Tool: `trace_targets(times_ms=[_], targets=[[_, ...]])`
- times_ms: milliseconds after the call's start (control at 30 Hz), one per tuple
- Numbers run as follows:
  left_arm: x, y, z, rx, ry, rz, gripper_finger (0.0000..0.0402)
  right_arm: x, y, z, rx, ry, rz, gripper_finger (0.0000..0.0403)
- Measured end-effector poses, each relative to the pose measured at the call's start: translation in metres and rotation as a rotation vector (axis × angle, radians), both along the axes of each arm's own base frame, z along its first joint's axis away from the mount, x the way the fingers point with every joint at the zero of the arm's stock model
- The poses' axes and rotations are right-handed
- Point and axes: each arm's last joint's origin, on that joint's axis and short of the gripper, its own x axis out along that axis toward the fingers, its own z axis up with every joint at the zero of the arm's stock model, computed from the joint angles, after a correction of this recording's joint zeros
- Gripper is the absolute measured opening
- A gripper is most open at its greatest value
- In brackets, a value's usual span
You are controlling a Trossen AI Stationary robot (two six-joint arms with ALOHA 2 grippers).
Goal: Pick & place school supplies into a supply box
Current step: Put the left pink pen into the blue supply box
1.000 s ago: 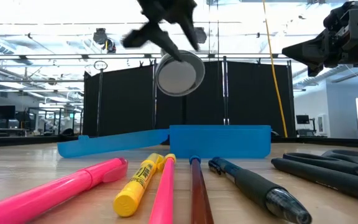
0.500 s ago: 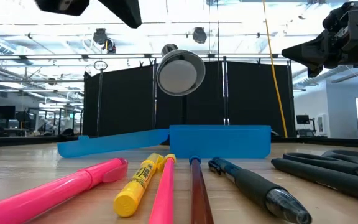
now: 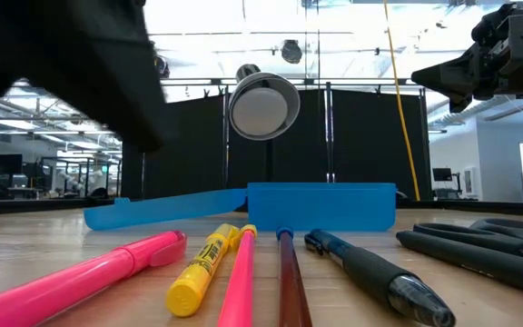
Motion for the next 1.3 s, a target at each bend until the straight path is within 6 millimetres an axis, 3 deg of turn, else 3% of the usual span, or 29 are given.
trace_targets(times_ms=[300,433,733,1133,1300], targets=[[0.002,0.008,-0.001,0.038,0.040,-0.010,0.0005,0.000,0.000,0.000,0.001,0.001,0.000,0.0000],[0.007,0.014,-0.002,-0.033,0.087,0.004,0.0009,0.000,0.000,-0.002,-0.020,0.027,-0.003,0.0000],[0.004,0.035,-0.008,-0.261,0.403,0.156,0.0004,0.000,0.000,-0.003,0.003,0.032,0.001,0.0000],[0.028,0.066,-0.005,-0.216,0.357,0.082,0.0009,0.000,0.000,-0.003,0.002,0.031,0.002,0.0000],[0.034,0.076,-0.004,-0.200,0.359,0.061,0.0046,0.000,0.000,-0.003,0.002,0.031,0.003,0.0000]])
